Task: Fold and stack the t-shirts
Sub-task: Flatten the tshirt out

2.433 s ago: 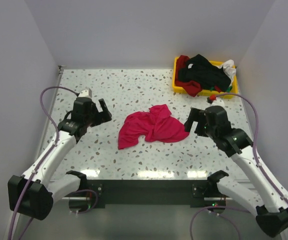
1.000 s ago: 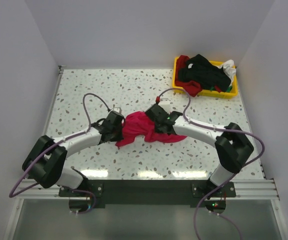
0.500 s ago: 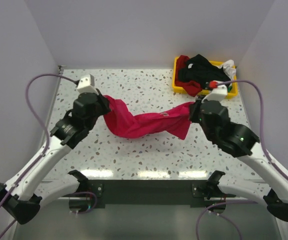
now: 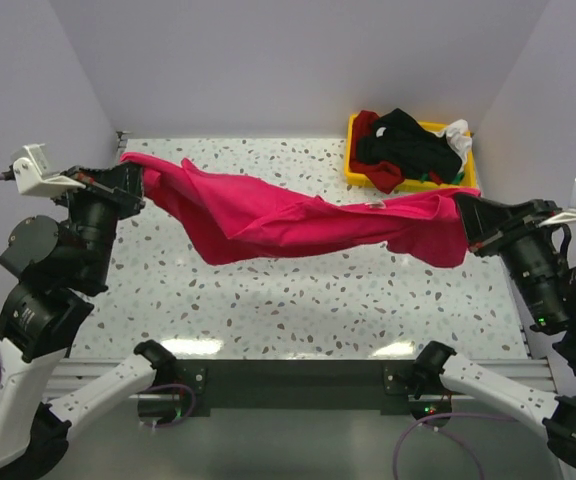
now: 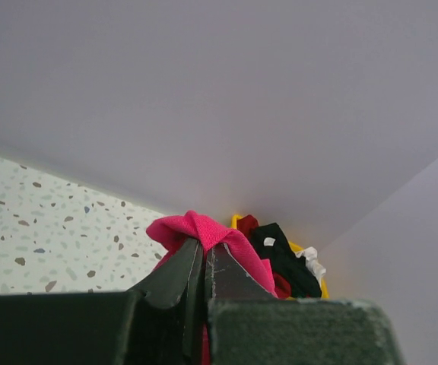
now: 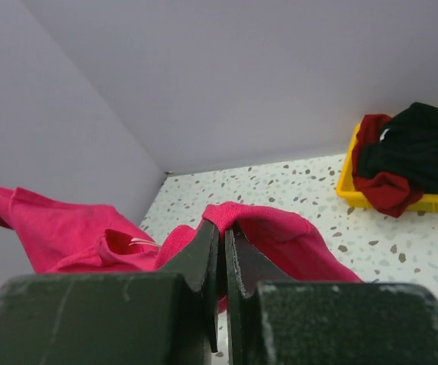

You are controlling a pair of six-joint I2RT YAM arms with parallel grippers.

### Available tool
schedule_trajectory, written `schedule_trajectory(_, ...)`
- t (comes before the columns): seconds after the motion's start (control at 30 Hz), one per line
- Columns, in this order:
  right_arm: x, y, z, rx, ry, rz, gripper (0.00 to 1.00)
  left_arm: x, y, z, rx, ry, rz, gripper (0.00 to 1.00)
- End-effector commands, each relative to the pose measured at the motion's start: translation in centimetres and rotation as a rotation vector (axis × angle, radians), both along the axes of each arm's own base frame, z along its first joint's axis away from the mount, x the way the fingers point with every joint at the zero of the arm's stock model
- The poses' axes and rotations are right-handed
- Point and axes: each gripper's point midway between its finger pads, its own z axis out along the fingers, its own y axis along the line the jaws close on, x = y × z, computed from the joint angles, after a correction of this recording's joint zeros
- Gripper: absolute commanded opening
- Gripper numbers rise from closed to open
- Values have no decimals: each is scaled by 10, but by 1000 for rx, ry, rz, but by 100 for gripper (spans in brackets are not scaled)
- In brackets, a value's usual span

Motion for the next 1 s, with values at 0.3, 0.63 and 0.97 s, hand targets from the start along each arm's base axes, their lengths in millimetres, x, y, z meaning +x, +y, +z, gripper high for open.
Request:
schedule_trajectory(0.3,33,2,-88,-95,273,-192,0,42,7,-48,93,165,194,0)
schedule_trajectory(0.63,162,23,-265,-266,716,-316,0,222,9,-236,255,619,253,34)
schedule_trajectory(0.97,234,34,-299,-357,863,-305,73,256,31,-272,385,788,365,100)
